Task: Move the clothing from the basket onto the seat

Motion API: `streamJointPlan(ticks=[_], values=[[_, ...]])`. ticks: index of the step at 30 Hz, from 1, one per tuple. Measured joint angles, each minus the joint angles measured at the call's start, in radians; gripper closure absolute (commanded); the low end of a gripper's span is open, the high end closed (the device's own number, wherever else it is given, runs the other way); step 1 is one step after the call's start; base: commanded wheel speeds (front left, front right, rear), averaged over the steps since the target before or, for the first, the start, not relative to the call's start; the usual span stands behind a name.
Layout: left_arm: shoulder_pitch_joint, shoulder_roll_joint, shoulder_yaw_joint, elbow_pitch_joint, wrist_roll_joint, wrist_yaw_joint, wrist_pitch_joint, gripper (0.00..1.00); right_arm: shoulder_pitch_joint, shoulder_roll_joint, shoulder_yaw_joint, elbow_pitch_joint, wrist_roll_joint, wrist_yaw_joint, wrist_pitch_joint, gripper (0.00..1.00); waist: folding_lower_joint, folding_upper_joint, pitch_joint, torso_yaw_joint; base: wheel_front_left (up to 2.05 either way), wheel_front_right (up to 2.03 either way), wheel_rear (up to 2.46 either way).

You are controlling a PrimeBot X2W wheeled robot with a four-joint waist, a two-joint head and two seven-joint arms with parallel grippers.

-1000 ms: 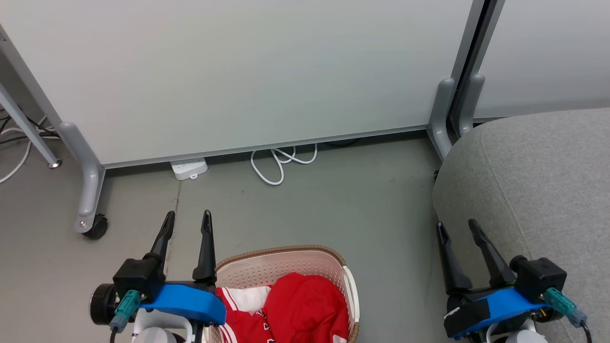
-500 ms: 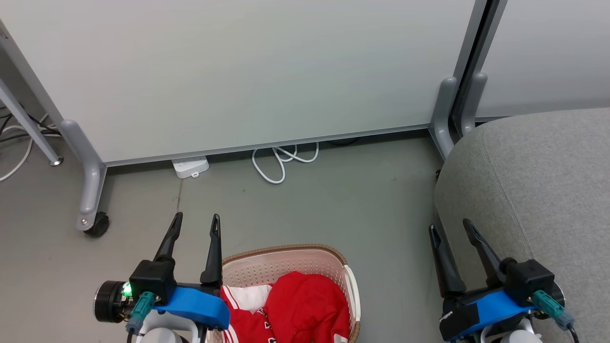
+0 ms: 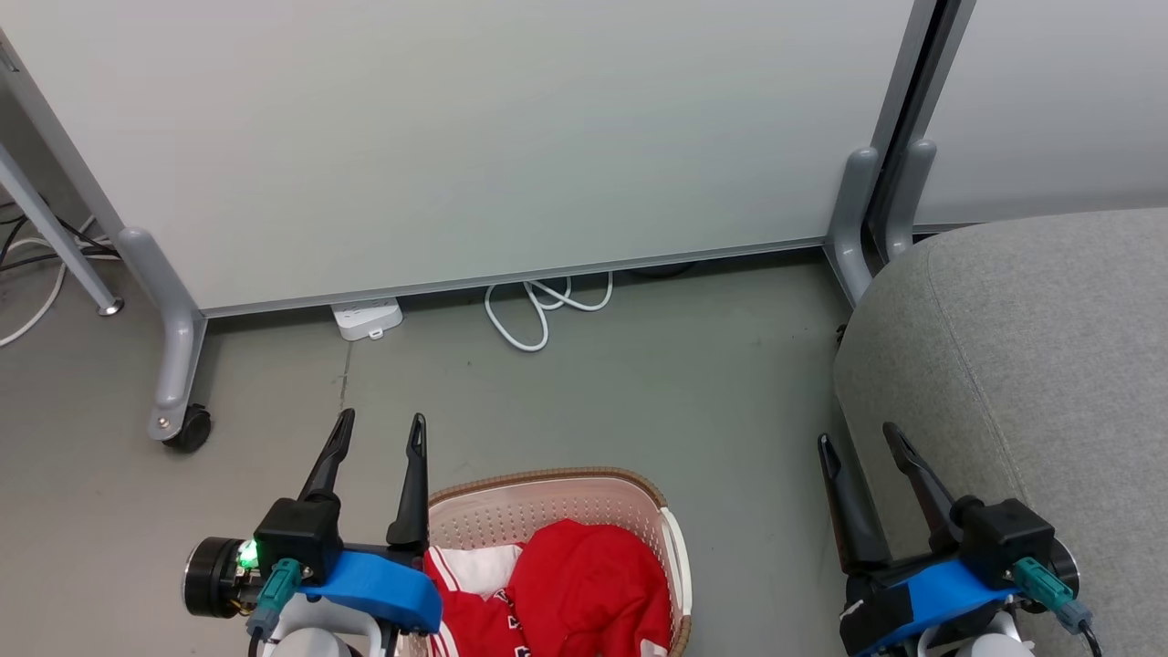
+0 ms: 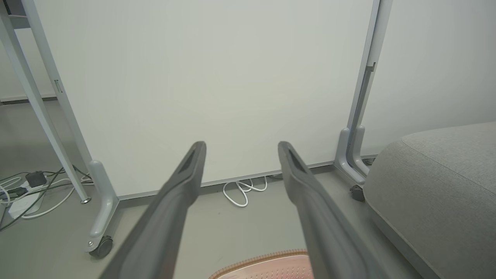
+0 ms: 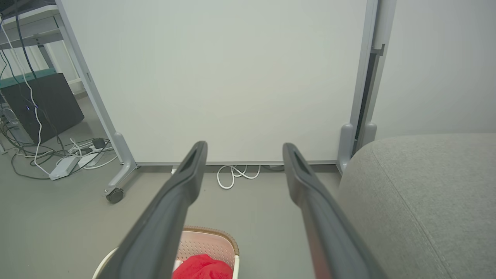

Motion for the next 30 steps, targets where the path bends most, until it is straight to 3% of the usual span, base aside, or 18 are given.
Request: streamJointPlan(ticks=[18, 30], values=[[-0.069, 0.001, -0.052, 0.059, 0.032, -0.031, 0.0, 0.0, -0.023, 0.0, 0.016, 0.002, 0.0, 0.0, 0.0, 0.0, 0.0, 0.0, 0.041, -0.011, 0.0, 0.0, 0.0], [-0.258, 0.051, -0.193, 0.223, 0.06, -0.049, -0.001, 0.0, -0.102, 0.0, 0.032, -0.027, 0.0, 0.0, 0.0, 0.0, 0.0001, 0.0, 0.177, -0.07, 0.0, 0.0, 0.0]])
